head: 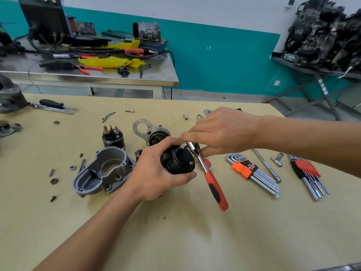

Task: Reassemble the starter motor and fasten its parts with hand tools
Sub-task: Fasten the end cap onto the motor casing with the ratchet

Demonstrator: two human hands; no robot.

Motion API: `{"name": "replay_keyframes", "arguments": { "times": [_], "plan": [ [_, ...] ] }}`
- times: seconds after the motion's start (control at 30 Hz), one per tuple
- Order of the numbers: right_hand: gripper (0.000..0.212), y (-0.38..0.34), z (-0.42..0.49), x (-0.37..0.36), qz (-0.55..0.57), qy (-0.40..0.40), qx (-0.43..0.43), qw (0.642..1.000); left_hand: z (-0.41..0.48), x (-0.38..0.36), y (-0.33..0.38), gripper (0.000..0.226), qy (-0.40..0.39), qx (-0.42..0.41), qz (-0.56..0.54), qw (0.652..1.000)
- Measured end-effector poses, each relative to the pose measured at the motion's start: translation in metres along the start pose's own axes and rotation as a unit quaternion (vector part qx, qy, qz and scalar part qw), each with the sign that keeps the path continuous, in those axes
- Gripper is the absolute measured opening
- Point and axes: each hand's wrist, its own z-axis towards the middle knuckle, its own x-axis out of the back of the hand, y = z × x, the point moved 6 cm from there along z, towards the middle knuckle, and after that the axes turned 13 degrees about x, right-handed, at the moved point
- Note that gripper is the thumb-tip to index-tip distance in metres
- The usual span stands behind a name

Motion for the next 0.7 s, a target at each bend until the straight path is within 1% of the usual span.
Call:
{"name": "replay_keyframes", "arguments": {
  "times": [0.03, 0.07, 0.13, 0.17, 0.2, 0.23, 0.27, 0.3, 0.33, 0.37, 0.4, 0.43, 0.47, 0.5, 0.53, 0.57, 0.6, 0.63, 0.67, 0.7],
  "plan": [
    [0.042, 0.000, 0.002, 0.000, 0.004, -0.009, -0.006, 1.000, 0.000, -0.001, 0.000, 0.055, 0.005, -0.004, 0.006, 1.000],
    [0.038, 0.002, 0.003, 0.000, 0.012, -0.018, -0.035, 0.999, 0.000, -0.002, 0.001, 0.055, 0.011, -0.009, 0.014, 1.000],
    [0.052, 0.010, 0.007, -0.003, 0.045, -0.043, -0.148, 0.987, 0.000, -0.004, 0.002, 0.054, 0.026, -0.013, 0.030, 0.999],
    [0.058, 0.013, 0.009, -0.006, 0.088, -0.042, -0.219, 0.971, -0.001, -0.006, 0.002, 0.053, 0.030, -0.013, 0.035, 0.999],
    [0.062, 0.018, 0.009, -0.010, 0.162, -0.029, -0.295, 0.941, -0.001, -0.006, 0.003, 0.054, 0.038, -0.014, 0.046, 0.998],
    [0.062, 0.023, 0.006, -0.018, 0.265, -0.014, -0.381, 0.886, -0.002, -0.007, 0.003, 0.054, 0.051, -0.019, 0.063, 0.997],
    [0.060, 0.025, 0.002, -0.029, 0.379, -0.006, -0.463, 0.801, -0.002, -0.006, 0.004, 0.056, 0.061, -0.023, 0.080, 0.995],
    [0.056, 0.022, -0.003, -0.040, 0.476, -0.012, -0.524, 0.706, -0.002, -0.006, 0.004, 0.057, 0.065, -0.025, 0.091, 0.993],
    [0.053, 0.018, -0.007, -0.046, 0.529, -0.025, -0.554, 0.643, -0.002, -0.006, 0.004, 0.058, 0.065, -0.026, 0.095, 0.993],
    [0.052, 0.015, -0.008, -0.049, 0.547, -0.031, -0.559, 0.623, -0.002, -0.006, 0.004, 0.058, 0.062, -0.027, 0.096, 0.993],
    [0.052, 0.015, -0.007, -0.050, 0.535, -0.026, -0.542, 0.648, -0.002, -0.006, 0.004, 0.057, 0.058, -0.029, 0.095, 0.993],
    [0.053, 0.018, -0.005, -0.047, 0.488, -0.016, -0.500, 0.716, -0.002, -0.006, 0.005, 0.056, 0.054, -0.033, 0.094, 0.994],
    [0.053, 0.018, 0.000, -0.040, 0.403, -0.008, -0.430, 0.808, -0.001, -0.006, 0.005, 0.055, 0.047, -0.037, 0.092, 0.994],
    [0.051, 0.015, 0.006, -0.029, 0.299, -0.005, -0.339, 0.892, -0.001, -0.007, 0.006, 0.054, 0.038, -0.040, 0.089, 0.994],
    [0.047, 0.009, 0.011, -0.019, 0.191, -0.004, -0.232, 0.954, 0.000, -0.007, 0.006, 0.052, 0.031, -0.043, 0.085, 0.995],
    [0.043, 0.003, 0.013, -0.012, 0.096, -0.006, -0.121, 0.988, 0.001, -0.007, 0.006, 0.050, 0.026, -0.046, 0.082, 0.995],
    [0.037, -0.003, 0.012, -0.009, 0.024, -0.001, -0.025, 0.999, 0.001, -0.006, 0.006, 0.049, 0.025, -0.048, 0.077, 0.996],
    [0.031, -0.007, 0.010, -0.009, -0.019, 0.010, 0.033, 0.999, 0.002, -0.006, 0.006, 0.050, 0.023, -0.047, 0.070, 0.996],
    [0.029, -0.008, 0.009, -0.011, -0.014, 0.014, 0.039, 0.999, 0.002, -0.006, 0.006, 0.051, 0.021, -0.043, 0.066, 0.997],
    [0.030, -0.006, 0.010, -0.013, 0.028, 0.012, 0.001, 1.000, 0.002, -0.006, 0.005, 0.053, 0.019, -0.035, 0.067, 0.997]
  ]
}}
